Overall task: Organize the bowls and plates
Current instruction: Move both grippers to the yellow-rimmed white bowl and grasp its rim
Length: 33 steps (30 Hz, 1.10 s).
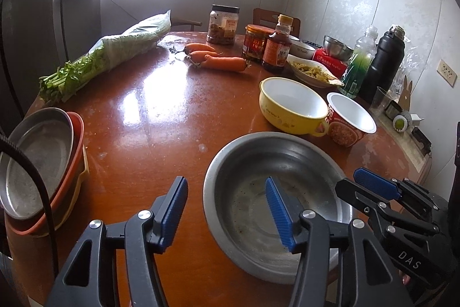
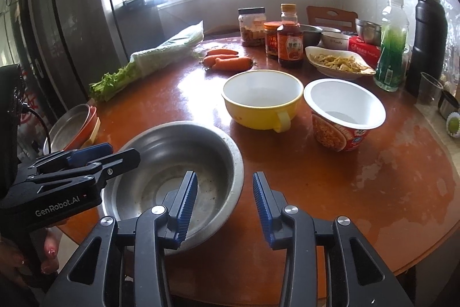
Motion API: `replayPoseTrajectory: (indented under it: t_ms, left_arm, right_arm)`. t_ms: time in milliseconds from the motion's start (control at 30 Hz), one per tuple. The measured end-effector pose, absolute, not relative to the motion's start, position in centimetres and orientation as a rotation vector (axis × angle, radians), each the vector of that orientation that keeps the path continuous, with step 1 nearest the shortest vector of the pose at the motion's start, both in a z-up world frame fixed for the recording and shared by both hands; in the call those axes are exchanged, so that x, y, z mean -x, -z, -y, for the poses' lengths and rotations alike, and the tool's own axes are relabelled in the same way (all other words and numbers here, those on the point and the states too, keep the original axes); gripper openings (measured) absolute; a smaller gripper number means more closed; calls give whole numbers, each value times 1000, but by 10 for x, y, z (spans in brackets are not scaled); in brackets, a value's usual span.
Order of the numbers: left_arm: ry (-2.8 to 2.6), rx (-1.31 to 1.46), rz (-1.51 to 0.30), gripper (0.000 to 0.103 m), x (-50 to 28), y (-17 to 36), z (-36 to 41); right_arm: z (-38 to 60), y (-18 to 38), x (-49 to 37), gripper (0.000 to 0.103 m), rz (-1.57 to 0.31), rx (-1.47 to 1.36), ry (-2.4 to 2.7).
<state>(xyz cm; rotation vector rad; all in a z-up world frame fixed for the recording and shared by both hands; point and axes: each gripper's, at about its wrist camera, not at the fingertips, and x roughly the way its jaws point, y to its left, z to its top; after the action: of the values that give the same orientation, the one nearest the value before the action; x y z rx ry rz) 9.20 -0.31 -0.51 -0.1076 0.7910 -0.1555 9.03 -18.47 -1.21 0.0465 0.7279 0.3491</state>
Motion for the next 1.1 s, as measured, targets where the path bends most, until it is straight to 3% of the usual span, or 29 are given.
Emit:
replayPoseTrajectory:
  t_ms: [1100]
  left_arm:
    - [159, 1, -832, 60, -167, -19, 46]
  right_arm:
    - [216, 12, -186, 54, -765, -212, -357]
